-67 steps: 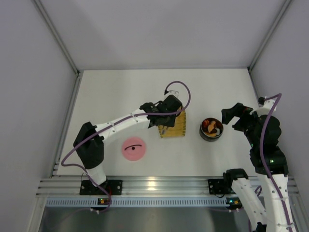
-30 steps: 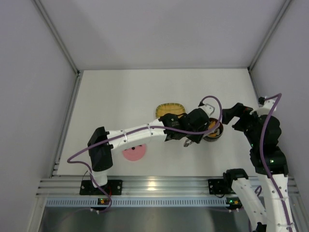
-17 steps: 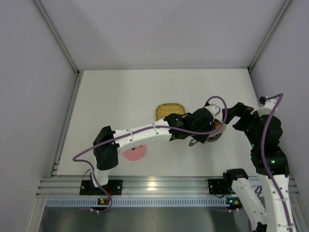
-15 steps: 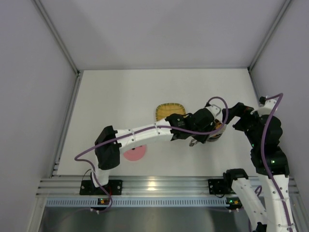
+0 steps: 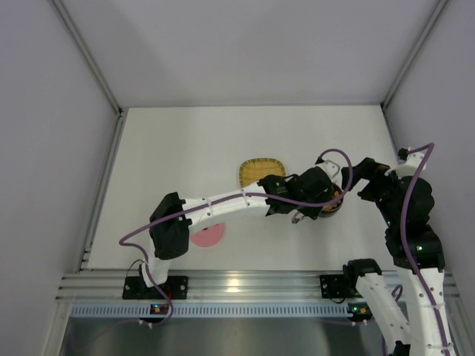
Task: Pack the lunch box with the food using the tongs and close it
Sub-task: Place the fake food in the packing box, then place the clamp at the center of the board.
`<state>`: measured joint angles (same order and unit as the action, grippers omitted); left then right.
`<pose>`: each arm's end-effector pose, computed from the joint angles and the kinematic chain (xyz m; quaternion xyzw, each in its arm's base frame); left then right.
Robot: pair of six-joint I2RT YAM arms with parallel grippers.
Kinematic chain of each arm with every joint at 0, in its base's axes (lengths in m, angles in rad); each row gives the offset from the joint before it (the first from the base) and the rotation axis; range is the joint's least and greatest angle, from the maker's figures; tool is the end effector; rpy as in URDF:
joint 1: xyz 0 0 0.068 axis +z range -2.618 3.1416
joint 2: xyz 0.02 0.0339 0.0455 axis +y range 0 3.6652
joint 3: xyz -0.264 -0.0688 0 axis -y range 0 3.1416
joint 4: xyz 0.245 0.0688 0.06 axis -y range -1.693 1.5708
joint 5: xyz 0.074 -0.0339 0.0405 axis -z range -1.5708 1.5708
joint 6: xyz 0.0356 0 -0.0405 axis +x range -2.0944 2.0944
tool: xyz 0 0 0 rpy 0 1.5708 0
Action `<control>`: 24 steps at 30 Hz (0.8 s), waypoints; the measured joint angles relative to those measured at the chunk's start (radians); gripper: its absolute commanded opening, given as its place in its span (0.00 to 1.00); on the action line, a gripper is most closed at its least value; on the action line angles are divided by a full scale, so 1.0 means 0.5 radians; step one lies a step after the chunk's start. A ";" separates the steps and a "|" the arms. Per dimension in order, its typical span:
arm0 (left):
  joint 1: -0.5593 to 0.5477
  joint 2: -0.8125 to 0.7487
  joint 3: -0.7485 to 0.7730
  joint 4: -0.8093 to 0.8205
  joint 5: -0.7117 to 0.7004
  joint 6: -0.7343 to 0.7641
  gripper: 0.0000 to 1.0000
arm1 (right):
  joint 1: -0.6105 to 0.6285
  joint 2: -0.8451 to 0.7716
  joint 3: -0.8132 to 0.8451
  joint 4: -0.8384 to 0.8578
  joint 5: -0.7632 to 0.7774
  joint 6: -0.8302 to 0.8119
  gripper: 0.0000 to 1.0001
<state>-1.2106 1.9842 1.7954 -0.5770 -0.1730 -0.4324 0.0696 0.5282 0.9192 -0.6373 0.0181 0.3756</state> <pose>0.1667 -0.4251 0.2926 0.3164 0.8610 -0.2316 0.3240 0.1017 0.0064 0.3687 0.1257 0.7785 0.1288 0.6013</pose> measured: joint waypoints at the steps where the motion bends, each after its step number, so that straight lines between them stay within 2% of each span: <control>1: 0.000 0.000 0.000 0.000 0.000 0.000 0.48 | 0.000 0.000 0.000 0.000 0.001 0.000 1.00; 13: 0.000 -0.019 -0.024 0.029 0.002 0.025 0.50 | 0.000 0.000 0.000 -0.001 0.001 0.000 0.99; 24: 0.043 -0.444 -0.198 0.083 -0.174 0.015 0.52 | 0.000 0.000 0.000 -0.001 0.000 0.000 1.00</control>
<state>-1.1889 1.7622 1.6962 -0.5354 -0.2600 -0.4248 0.0696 0.5282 0.9192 -0.6376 0.0181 0.3756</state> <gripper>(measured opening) 0.516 0.993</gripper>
